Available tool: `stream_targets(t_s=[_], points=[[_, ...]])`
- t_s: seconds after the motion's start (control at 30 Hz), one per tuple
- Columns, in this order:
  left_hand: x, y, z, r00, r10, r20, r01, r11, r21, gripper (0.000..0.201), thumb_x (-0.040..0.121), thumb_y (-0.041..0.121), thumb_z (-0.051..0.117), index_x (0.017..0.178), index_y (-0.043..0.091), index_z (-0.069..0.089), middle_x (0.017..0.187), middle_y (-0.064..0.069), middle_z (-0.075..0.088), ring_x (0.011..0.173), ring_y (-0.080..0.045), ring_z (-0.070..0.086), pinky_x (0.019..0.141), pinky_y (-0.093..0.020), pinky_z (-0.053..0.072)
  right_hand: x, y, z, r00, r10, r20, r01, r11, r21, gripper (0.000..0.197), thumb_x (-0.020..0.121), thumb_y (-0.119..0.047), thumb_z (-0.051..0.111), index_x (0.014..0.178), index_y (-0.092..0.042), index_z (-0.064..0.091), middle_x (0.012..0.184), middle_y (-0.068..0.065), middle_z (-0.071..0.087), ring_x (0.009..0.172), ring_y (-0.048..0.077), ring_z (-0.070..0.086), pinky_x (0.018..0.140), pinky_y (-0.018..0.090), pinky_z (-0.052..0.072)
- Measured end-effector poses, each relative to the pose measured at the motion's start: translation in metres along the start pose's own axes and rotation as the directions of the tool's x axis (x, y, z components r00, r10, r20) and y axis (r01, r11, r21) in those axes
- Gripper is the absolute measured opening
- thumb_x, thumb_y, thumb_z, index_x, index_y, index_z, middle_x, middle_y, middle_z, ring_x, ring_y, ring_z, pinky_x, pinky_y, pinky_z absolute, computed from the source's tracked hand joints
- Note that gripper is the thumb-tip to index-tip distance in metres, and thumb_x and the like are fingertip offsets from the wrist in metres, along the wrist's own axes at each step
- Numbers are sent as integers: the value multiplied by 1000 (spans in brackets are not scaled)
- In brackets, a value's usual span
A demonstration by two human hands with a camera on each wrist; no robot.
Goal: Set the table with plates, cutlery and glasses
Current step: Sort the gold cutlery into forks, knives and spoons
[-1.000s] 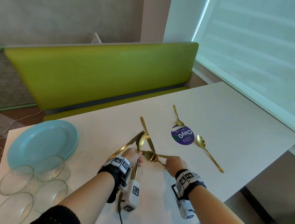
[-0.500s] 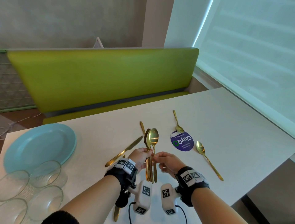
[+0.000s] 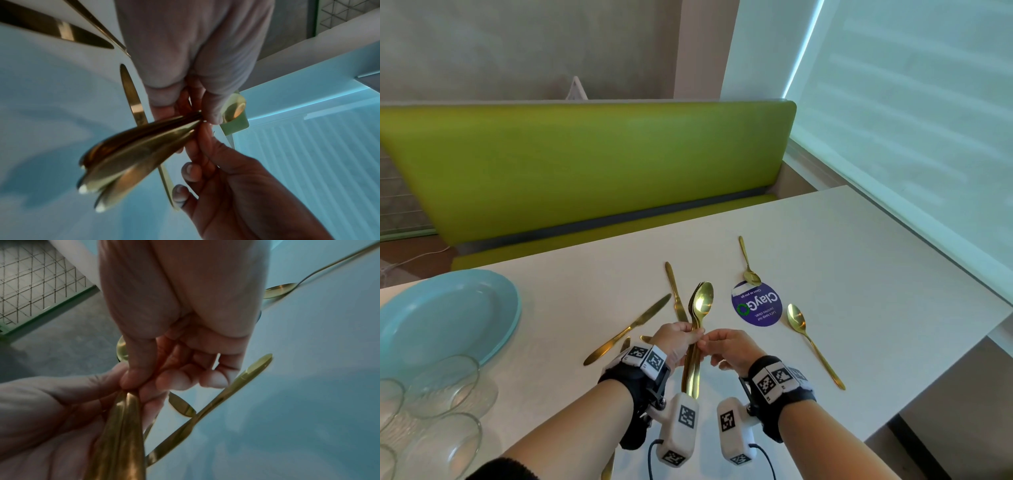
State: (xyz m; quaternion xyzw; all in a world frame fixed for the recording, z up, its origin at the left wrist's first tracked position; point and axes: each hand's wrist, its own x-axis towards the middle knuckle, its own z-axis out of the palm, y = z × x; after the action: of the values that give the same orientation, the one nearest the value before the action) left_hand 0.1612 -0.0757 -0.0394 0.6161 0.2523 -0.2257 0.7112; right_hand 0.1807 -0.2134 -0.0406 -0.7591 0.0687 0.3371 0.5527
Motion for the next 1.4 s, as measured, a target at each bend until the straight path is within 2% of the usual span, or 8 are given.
stream_targets(t_s=[0.23, 0.5, 0.67, 0.83, 0.9, 1.0, 1.27, 1.4], points=[[5, 2, 10, 999, -17, 49, 17, 1000, -8, 6, 88, 15, 64, 88, 10, 62, 85, -11, 67, 74, -23, 65, 83, -39, 55, 2, 5, -20, 996, 32, 83, -37, 997, 62, 18, 90, -14, 62, 72, -14, 65, 66, 0, 66, 48, 7, 40, 50, 18, 32], [7, 2, 20, 991, -35, 130, 36, 999, -5, 6, 88, 12, 63, 90, 8, 60, 81, -8, 64, 70, -18, 62, 56, -25, 57, 3, 12, -29, 998, 54, -17, -53, 995, 81, 18, 84, -12, 69, 68, -13, 60, 62, 0, 67, 37, 4, 40, 41, 16, 31], [15, 5, 24, 998, -26, 53, 24, 999, 37, 8, 91, 9, 59, 83, 9, 58, 77, -6, 64, 66, -16, 60, 62, -28, 54, 5, 10, -45, 983, 29, -180, -83, 951, -299, 22, 78, -31, 74, 70, -19, 57, 67, -7, 61, 56, 6, 49, 53, 16, 39], [22, 9, 18, 999, -12, -35, 13, 1000, 14, 14, 93, 4, 54, 80, 8, 55, 71, -7, 60, 60, -15, 57, 49, -21, 53, 13, 25, -109, 844, 14, -536, -365, 747, -556, 24, 87, -31, 64, 99, -11, 64, 100, 7, 67, 96, 22, 62, 88, 28, 51], [24, 10, 15, 999, -7, -53, 8, 1000, 12, 15, 93, 4, 54, 79, 9, 55, 70, -7, 59, 59, -15, 57, 51, -24, 53, 15, 38, -132, 751, 27, -659, -471, 721, -507, 31, 87, -23, 62, 114, -7, 60, 114, 12, 66, 108, 27, 61, 84, 28, 48], [29, 10, 10, 998, -16, -55, 16, 1000, -2, 13, 91, 4, 57, 79, 8, 57, 71, -8, 60, 61, -18, 58, 62, -32, 53, 16, 55, -149, 693, 79, -717, -563, 679, -470, 26, 86, -16, 57, 110, -6, 62, 111, 14, 66, 104, 30, 63, 75, 30, 49], [38, 9, 3, 998, -21, -59, 20, 1000, -21, 12, 89, 2, 60, 78, 7, 57, 69, -8, 61, 60, -18, 59, 62, -34, 54, 27, 67, -147, 692, 127, -711, -621, 607, -496, 23, 88, -13, 50, 104, -6, 66, 109, 14, 67, 102, 29, 64, 74, 29, 48], [41, 15, 3, 996, -24, -82, 20, 999, -40, 13, 91, 3, 57, 79, 8, 54, 69, -9, 59, 59, -19, 58, 52, -31, 53, 33, 43, -133, 756, 95, -647, -558, 612, -561, 28, 90, -24, 56, 110, -7, 66, 113, 11, 68, 105, 26, 64, 73, 25, 46]])
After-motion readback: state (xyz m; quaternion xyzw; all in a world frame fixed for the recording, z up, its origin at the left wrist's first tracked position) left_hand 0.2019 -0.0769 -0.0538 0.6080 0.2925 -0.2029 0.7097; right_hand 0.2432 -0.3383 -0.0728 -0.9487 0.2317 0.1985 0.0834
